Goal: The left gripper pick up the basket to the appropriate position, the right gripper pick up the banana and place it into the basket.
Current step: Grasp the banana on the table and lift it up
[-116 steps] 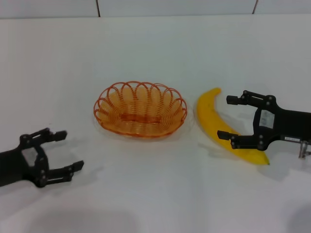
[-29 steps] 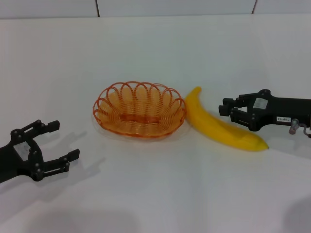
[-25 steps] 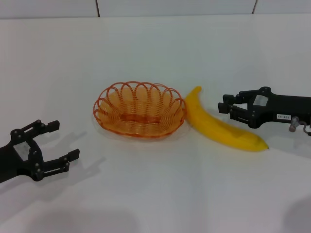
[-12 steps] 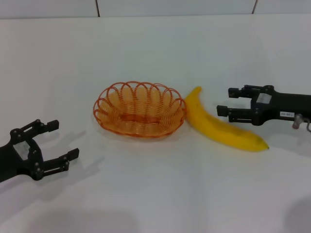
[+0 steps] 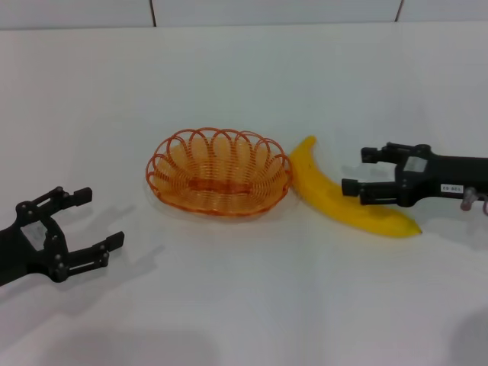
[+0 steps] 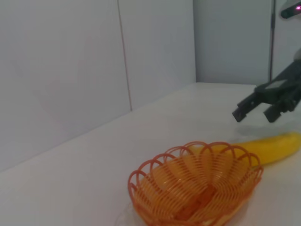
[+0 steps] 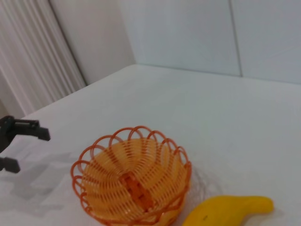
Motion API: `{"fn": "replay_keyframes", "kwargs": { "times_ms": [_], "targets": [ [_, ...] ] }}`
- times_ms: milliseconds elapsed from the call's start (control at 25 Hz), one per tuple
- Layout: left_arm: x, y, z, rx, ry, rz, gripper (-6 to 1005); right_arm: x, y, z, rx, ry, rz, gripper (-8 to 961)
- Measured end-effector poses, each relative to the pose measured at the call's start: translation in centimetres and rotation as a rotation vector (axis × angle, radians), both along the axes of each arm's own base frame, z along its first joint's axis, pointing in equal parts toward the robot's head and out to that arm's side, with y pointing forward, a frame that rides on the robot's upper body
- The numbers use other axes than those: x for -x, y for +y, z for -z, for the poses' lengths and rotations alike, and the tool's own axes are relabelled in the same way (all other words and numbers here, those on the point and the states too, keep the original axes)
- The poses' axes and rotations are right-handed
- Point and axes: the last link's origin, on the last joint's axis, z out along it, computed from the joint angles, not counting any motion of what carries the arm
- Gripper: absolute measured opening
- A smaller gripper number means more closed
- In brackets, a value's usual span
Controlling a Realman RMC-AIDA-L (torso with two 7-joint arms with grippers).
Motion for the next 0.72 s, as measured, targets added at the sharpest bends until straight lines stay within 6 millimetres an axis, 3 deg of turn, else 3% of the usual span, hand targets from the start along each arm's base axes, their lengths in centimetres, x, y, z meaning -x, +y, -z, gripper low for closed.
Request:
{"fn": "replay_keyframes", "kwargs": {
  "times_ms": [440,720],
  "targets": [
    [0.0,0.0,0.0,0.000,-0.004,0.001,879,2.1,0.8,3.0,0.095,-0.058,-0.058,907],
    [0.0,-0.1,-0.1,0.002,-0.003,0.002,879,2.5,1.5,2.5,0.111,-0.122,-0.083,905]
  ]
}}
